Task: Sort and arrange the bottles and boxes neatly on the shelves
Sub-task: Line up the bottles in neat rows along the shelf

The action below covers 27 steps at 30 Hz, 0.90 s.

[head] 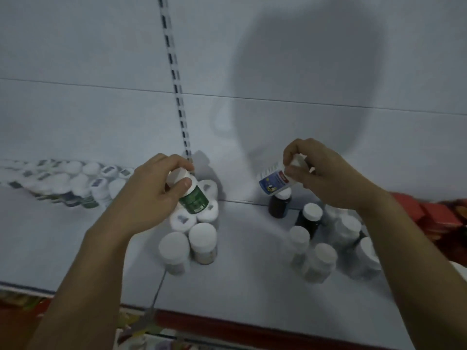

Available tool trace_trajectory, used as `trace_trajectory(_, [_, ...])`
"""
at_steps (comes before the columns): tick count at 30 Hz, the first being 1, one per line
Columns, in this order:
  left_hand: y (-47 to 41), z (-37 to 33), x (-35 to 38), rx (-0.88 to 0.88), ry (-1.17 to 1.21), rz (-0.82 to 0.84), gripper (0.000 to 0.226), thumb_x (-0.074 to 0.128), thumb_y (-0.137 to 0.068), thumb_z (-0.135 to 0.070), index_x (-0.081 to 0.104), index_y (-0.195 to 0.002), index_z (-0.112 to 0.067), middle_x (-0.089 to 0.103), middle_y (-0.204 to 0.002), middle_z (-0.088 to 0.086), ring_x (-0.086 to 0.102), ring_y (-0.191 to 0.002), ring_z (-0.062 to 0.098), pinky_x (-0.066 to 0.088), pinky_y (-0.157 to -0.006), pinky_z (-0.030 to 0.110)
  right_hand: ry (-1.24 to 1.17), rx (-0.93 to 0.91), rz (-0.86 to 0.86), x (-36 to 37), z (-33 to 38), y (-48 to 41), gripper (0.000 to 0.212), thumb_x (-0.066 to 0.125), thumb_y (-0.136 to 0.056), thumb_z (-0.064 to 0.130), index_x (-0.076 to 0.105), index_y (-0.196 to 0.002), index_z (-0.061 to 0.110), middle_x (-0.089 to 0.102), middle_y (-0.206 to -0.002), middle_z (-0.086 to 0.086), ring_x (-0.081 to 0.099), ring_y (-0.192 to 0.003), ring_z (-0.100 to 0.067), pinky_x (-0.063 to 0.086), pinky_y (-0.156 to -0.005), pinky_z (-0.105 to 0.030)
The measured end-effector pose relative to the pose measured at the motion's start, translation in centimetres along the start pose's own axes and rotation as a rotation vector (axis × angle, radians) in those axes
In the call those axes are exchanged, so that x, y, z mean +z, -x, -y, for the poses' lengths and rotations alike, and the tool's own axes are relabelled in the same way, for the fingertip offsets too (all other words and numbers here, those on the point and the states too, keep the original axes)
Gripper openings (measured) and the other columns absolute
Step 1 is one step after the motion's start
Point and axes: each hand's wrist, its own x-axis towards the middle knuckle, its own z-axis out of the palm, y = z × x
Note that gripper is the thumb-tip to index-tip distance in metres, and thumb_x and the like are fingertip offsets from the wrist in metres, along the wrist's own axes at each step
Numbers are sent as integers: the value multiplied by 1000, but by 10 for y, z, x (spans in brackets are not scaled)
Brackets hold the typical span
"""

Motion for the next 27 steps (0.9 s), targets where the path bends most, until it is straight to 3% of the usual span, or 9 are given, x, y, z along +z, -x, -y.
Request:
trace_trajectory(3, [24, 47, -29, -124, 1, -92, 17, 60, -97, -28, 62, -111, -36, 58, -107, -9, 59, -86, 8, 49, -75, 29, -19, -69, -27, 38, 31, -34, 15, 58, -99, 20, 55, -104, 34, 56, -107, 0, 56, -85, -13, 50, -74, -34])
trace_trajectory(5, [42, 75, -45, -195, -5, -161, 18, 60, -96, -28, 62, -111, -37, 59, -111, -8, 57, -91, 8, 46, -77, 25, -26, -90, -28, 66, 54, -57, 16, 58, -100, 21, 58, -115, 26, 57, -112, -4, 57, -87, -17, 53, -78, -38])
trace_trajectory(7, [55, 100, -58, -240, -50, -182, 19, 61, -95, -29, 61, -112, -37, 57, -109, -8, 55, -88, 5, 40, -73, 23, -6, -138, -26, 94, 77, -79, 21, 60, -99, 21, 61, -120, 21, 57, -113, -6, 57, -85, -17, 52, -80, -32])
trace_trajectory(10, [71, 131, -73, -277, -106, -155, 18, 61, -96, -28, 61, -112, -36, 53, -101, -8, 55, -81, 4, 39, -69, 22, 17, -229, 21, 134, 109, -111, 20, 65, -96, 22, 63, -116, 24, 54, -105, -2, 55, -77, -9, 40, -76, -11])
trace_trajectory(15, [85, 162, -83, -303, -94, -117, 17, 62, -97, -26, 61, -113, -32, 55, -107, -3, 57, -83, 11, 46, -74, 34, 188, -244, 222, 200, 142, -162, 29, 63, -96, 21, 57, -124, 25, 46, -104, 2, 54, -94, -25, 45, -86, -37])
trace_trajectory(17, [88, 171, -82, -299, -71, -90, 19, 62, -97, -26, 61, -116, -30, 56, -114, -2, 58, -92, 16, 51, -81, 39, 277, -218, 262, 221, 147, -179, 30, 60, -97, 20, 55, -127, 23, 46, -107, 2, 55, -100, -27, 44, -89, -38])
trace_trajectory(20, [91, 182, -78, -312, -56, -60, 22, 62, -97, -28, 60, -119, -33, 54, -116, -6, 59, -89, 13, 52, -84, 41, 377, -150, 300, 244, 144, -195, 34, 61, -97, 17, 54, -130, 20, 54, -120, -4, 56, -105, -27, 44, -89, -36])
trace_trajectory(27, [82, 196, -62, -266, -15, -26, 26, 65, -95, -29, 60, -120, -33, 54, -118, -9, 57, -94, 14, 52, -83, 38, 583, -137, 217, 277, 139, -199, 40, 68, -90, 10, 52, -126, 15, 55, -119, -10, 62, -97, -34, 48, -77, -38])
